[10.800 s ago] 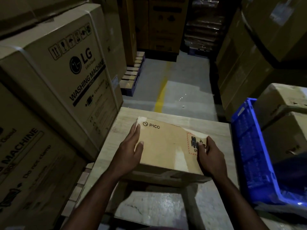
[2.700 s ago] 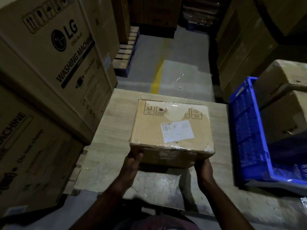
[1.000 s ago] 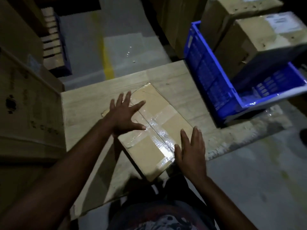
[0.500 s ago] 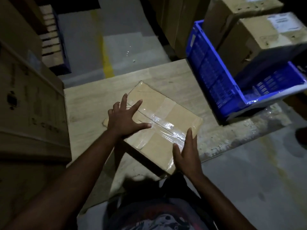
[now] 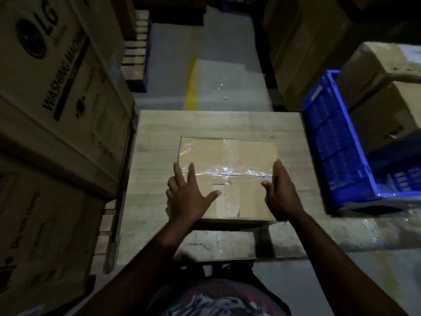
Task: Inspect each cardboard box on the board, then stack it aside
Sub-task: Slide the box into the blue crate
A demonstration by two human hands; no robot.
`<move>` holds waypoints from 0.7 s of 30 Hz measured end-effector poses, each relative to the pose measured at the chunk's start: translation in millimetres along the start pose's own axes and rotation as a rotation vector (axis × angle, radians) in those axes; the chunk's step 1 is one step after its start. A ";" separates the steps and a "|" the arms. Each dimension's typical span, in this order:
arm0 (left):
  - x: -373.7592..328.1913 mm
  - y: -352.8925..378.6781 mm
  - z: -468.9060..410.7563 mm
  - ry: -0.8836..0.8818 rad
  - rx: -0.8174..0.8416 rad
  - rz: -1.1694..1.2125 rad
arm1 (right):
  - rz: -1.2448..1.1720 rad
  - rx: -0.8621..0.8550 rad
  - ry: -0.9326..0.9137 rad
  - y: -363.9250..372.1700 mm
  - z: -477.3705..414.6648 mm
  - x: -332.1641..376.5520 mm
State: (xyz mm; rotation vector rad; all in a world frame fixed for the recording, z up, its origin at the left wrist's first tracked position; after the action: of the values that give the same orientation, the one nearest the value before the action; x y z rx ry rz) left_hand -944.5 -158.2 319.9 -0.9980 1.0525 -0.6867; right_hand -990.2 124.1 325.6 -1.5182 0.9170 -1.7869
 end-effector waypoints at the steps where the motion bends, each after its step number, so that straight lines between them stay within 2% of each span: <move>1: 2.6 -1.7 -1.6 -0.028 0.000 0.074 | -0.039 -0.028 0.051 -3.3 3.9 0.0; 4: 15.3 -8.1 -5.9 -0.154 -0.031 0.309 | -0.134 -0.079 0.255 -4.7 19.4 -12.2; 7: 23.3 -9.0 -11.2 -0.187 -0.034 0.353 | -0.192 -0.095 0.362 -1.1 30.5 -19.9; 14: 11.4 -4.6 -19.7 -0.156 -0.043 0.376 | -0.194 -0.113 0.359 -20.6 26.0 -11.6; 19: -25.6 -10.6 -37.5 -0.109 -0.101 0.432 | -0.173 -0.150 0.307 -56.0 -5.1 -14.6; 21: -46.9 -11.5 -49.1 -0.098 -0.112 0.451 | -0.148 -0.172 0.281 -63.4 -31.8 -36.4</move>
State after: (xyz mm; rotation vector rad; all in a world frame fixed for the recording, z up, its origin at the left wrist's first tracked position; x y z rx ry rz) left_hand -1007.4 -139.4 340.6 -0.8387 1.1870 -0.2109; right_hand -1017.1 193.6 353.9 -1.4960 1.1438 -2.1137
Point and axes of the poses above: each hand's wrist, its own z-axis away from the middle knuckle, its own y-axis out of the palm, x = y × z, the point moved 8 cm from there along -z, towards the middle knuckle, and after that the axes turned 6 degrees about -x, right-handed, at the moved point
